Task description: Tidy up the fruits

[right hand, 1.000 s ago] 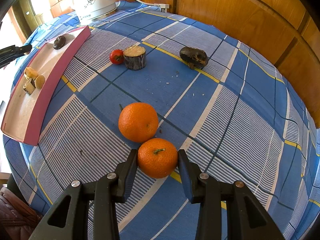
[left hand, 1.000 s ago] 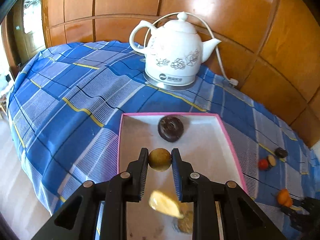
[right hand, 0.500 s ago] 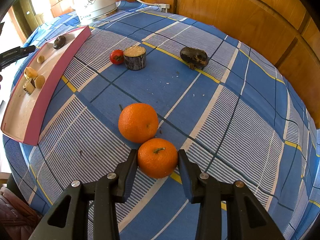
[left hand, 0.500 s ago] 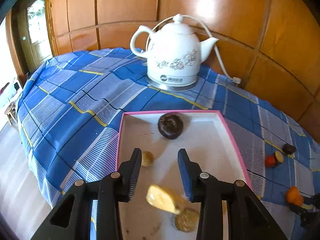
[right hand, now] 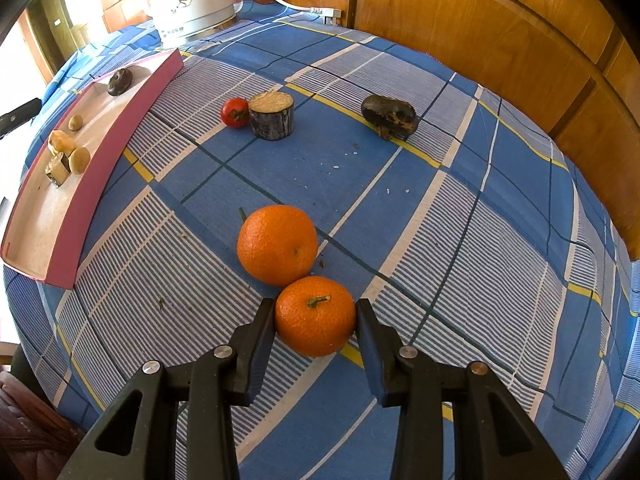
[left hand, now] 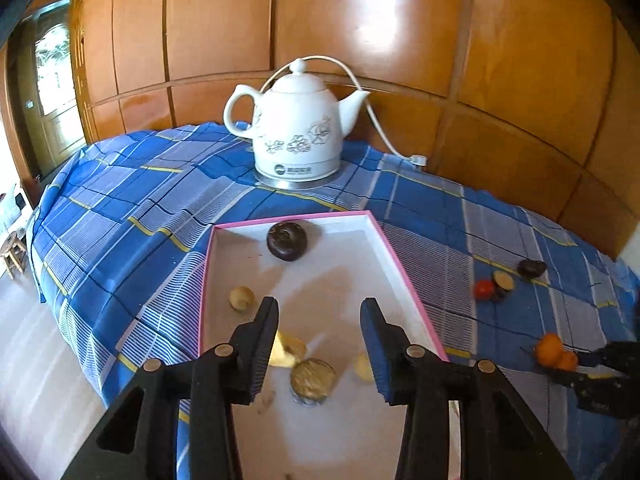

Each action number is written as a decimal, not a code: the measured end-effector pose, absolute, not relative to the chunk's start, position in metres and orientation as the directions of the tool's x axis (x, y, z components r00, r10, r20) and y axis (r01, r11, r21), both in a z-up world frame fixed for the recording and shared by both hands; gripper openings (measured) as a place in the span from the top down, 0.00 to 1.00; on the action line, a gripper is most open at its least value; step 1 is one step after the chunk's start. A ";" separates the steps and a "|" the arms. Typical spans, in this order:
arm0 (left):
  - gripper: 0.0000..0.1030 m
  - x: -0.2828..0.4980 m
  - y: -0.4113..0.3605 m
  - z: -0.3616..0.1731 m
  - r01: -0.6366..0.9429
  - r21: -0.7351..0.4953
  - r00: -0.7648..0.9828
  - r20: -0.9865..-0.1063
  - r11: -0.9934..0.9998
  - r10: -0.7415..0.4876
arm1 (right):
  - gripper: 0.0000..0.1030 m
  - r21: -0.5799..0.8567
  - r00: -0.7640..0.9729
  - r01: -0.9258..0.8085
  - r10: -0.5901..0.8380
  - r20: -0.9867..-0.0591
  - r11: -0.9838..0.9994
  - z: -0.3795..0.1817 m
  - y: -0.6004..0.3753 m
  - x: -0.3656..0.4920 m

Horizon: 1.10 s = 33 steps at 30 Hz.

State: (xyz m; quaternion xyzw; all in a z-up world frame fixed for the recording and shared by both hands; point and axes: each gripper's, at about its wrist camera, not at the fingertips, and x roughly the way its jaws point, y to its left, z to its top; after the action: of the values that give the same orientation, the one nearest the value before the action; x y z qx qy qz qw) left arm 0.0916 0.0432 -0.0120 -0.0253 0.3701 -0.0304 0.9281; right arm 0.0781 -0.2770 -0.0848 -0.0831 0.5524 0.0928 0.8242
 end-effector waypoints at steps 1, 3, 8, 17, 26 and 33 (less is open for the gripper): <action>0.56 0.089 0.042 -0.011 0.041 -0.072 0.724 -0.685 0.997 -0.079 | 0.61 -0.036 0.373 -0.246 0.060 -0.926 0.969 -0.085 -0.277 0.078; 0.55 0.085 0.040 -0.010 0.049 -0.071 0.725 -0.684 0.996 -0.085 | 0.61 -0.038 0.373 -0.247 0.059 -0.926 0.968 -0.084 -0.277 0.077; 0.55 0.077 0.037 -0.011 0.062 -0.074 0.719 -0.689 0.995 -0.096 | 0.61 -0.039 0.373 -0.248 0.058 -0.926 0.968 -0.084 -0.277 0.078; 0.53 0.069 0.036 -0.016 0.065 -0.083 0.705 -0.701 0.994 -0.105 | 0.61 -0.040 0.373 -0.250 0.058 -0.926 0.968 -0.084 -0.277 0.077; 0.50 0.067 0.037 -0.018 0.062 -0.096 0.694 -0.711 0.994 -0.111 | 0.61 -0.041 0.373 -0.249 0.057 -0.926 0.968 -0.084 -0.277 0.077; 0.50 0.065 0.045 -0.023 0.045 -0.104 0.687 -0.719 0.994 -0.106 | 0.61 -0.036 0.372 -0.248 0.060 -0.926 0.968 -0.084 -0.278 0.076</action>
State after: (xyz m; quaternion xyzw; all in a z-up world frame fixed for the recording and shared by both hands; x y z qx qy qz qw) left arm 0.0651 0.0447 -0.0230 -0.0390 0.3938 -0.0411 0.9175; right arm 0.0762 -0.2780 -0.0841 -0.0848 0.5524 0.0935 0.8240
